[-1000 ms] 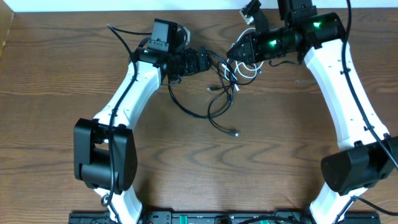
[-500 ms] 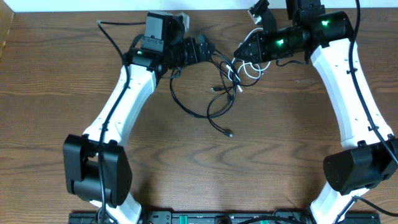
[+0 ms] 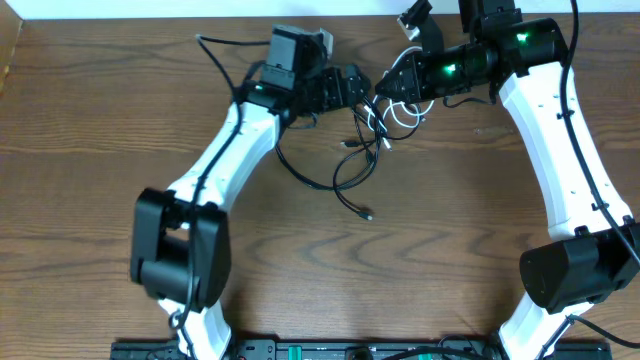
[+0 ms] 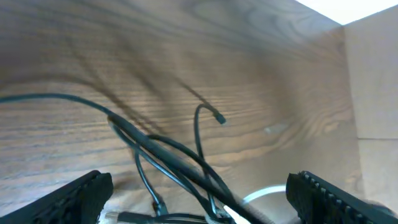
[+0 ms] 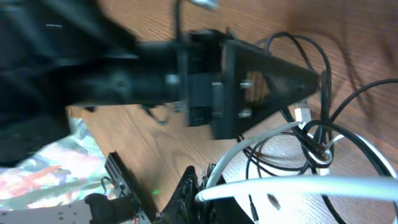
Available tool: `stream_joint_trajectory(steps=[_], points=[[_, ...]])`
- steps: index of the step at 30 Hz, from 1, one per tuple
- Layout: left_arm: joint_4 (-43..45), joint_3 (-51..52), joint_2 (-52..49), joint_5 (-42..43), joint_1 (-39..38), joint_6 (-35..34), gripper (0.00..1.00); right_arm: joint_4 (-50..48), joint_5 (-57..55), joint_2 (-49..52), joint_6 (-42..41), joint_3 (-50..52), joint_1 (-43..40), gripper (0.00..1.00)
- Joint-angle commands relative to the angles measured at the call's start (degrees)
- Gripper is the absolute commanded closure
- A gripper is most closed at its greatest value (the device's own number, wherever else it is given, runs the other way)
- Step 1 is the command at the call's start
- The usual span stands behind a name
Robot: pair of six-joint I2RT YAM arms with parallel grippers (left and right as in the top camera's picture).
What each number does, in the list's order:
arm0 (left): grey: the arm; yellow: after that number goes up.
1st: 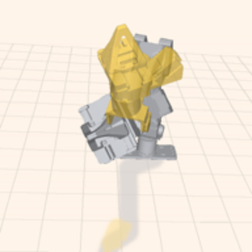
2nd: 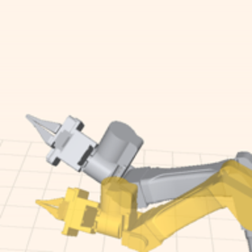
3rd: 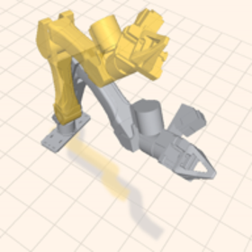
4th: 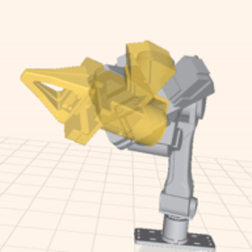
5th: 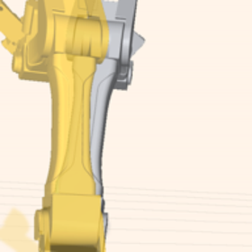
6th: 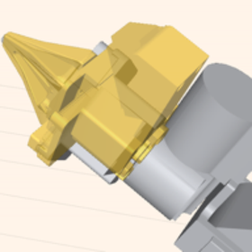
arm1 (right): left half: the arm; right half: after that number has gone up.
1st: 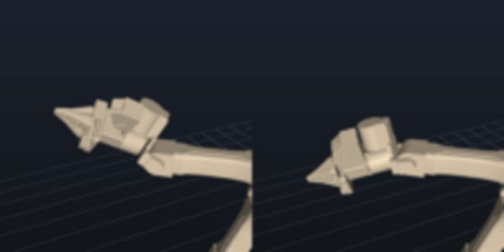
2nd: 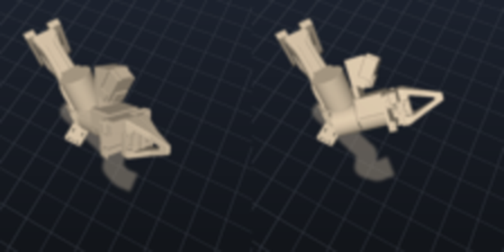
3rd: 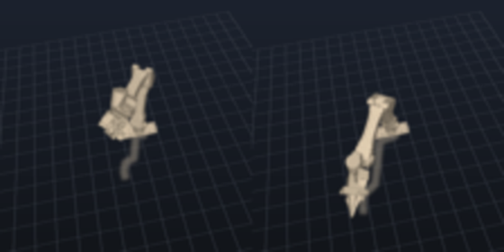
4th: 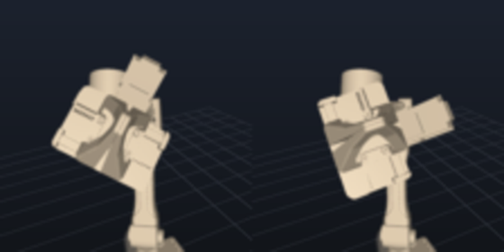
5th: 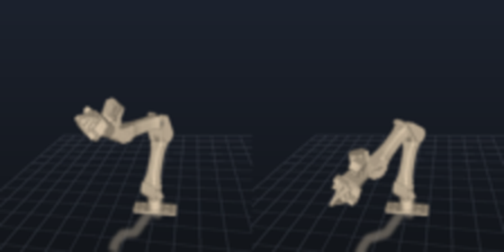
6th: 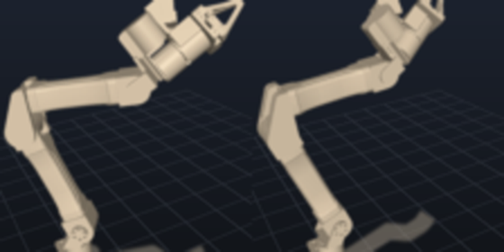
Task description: Untangle cables
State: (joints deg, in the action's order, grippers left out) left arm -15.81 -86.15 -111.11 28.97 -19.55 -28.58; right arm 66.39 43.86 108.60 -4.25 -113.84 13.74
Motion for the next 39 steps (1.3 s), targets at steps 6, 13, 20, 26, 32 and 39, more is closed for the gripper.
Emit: stream_joint_trajectory(steps=[6,13,20,26,32,39], points=[[0.46,-0.96,-6.08,-1.40,-0.52,-3.04,0.44,-0.83,4.37,-2.19,0.68,-2.43,-0.24,0.99],[-3.87,-0.96,-8.33,-6.08,-0.52,-2.99,0.92,-0.83,4.35,-5.81,0.68,-7.37,-2.73,0.99],[-7.10,-0.96,-8.35,-9.22,-0.46,-1.49,0.93,-0.87,4.59,-10.21,0.63,-9.44,-7.56,0.99],[-8.68,-0.96,-8.35,-12.15,-0.46,-1.49,0.92,-2.97,4.81,-14.56,-0.92,-9.44,-12.70,0.99],[-8.76,-0.98,-8.20,-12.11,-0.42,-0.20,0.93,-3.06,3.58,-16.63,-1.03,-9.40,-15.85,0.99],[-9.49,-0.98,-1.86,-10.60,-0.39,4.96,0.93,1.60,0.66,-11.80,1.14,-9.05,-12.52,0.75]])
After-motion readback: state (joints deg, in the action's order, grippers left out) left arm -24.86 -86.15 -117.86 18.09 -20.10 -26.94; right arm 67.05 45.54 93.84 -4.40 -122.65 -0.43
